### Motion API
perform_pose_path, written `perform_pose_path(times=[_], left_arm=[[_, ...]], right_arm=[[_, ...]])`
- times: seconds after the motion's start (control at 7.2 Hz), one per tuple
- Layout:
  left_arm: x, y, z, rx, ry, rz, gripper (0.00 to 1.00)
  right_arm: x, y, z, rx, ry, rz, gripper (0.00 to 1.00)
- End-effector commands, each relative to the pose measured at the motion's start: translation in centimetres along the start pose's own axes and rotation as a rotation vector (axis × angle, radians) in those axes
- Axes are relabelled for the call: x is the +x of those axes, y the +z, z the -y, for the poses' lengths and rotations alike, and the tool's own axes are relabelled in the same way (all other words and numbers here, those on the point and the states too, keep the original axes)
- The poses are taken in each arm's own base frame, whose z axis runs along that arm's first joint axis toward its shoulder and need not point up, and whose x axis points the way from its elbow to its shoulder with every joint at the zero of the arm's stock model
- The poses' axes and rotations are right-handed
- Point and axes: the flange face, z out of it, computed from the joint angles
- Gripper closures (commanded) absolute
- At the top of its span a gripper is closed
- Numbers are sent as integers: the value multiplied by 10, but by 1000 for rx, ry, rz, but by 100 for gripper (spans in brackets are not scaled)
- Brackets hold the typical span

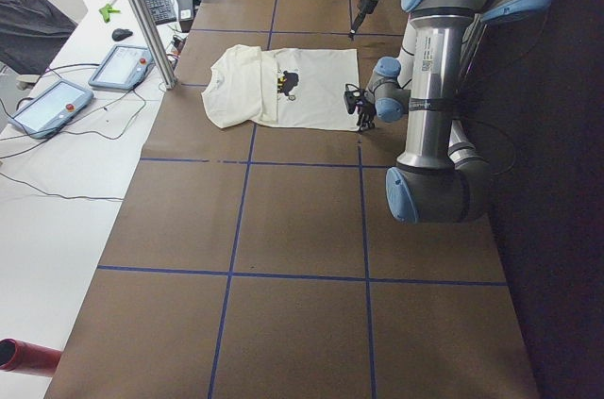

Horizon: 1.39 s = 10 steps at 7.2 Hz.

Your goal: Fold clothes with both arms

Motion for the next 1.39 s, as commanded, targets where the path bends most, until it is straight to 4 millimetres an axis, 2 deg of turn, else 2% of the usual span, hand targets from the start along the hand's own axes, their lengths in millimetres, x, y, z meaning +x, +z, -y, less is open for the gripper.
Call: perform_pose_path(times=[0.0,0.14,0.42,0.69,0.83,0.97,1.11,1.25], left_arm=[[0,1,0,1,1,1,64],[0,1,0,1,0,1,65],[0,0,0,1,0,0,100],[2,-3,1,4,0,-7,100],[3,-5,1,3,-1,-11,100],[9,-7,1,1,-3,-22,100],[12,-8,1,0,-5,-28,100],[12,-8,1,-1,-5,-28,100]], right_arm=[[0,0,0,0,0,0,11],[0,0,0,0,0,0,11],[-1,0,-1,0,0,2,11],[-15,-1,-5,5,14,34,15],[-24,0,-9,2,55,35,24],[-37,8,-17,19,124,-11,30],[-50,13,-27,34,125,-59,30],[-44,24,-39,46,115,-114,30]])
